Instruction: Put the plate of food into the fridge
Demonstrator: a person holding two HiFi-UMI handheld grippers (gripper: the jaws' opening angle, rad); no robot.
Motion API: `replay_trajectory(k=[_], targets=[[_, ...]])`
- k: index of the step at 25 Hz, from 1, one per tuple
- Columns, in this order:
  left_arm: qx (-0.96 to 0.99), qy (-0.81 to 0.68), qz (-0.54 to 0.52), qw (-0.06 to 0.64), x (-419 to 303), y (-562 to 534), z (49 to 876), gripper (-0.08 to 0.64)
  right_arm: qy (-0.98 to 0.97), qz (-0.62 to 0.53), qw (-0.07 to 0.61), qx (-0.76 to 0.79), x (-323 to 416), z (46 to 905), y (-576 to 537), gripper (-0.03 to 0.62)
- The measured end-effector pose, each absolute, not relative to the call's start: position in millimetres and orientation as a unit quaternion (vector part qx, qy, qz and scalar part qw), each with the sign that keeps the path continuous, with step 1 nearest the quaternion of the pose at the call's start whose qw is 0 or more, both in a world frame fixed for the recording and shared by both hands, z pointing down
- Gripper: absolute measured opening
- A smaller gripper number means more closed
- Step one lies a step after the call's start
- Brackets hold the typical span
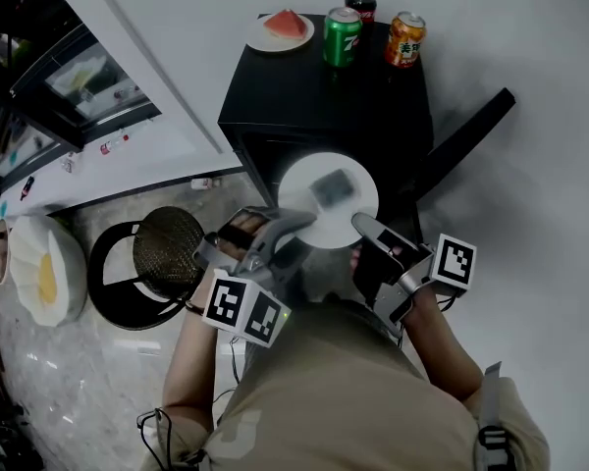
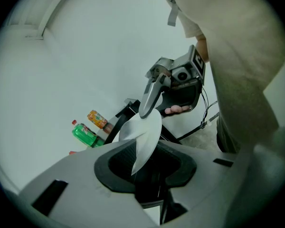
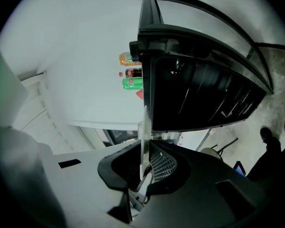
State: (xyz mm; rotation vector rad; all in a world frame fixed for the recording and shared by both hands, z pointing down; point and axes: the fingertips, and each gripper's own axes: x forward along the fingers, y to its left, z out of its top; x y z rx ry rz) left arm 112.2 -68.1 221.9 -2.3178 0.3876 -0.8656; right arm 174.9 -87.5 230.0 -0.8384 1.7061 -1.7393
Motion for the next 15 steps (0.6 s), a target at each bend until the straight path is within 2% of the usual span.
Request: replay_trajectory(k=[15], targets=[[-0.886, 0.155, -0.355, 0.255, 124, -40, 259, 0.103, 0.604, -0.678, 0.271, -0.320, 188, 271, -56, 0.046]])
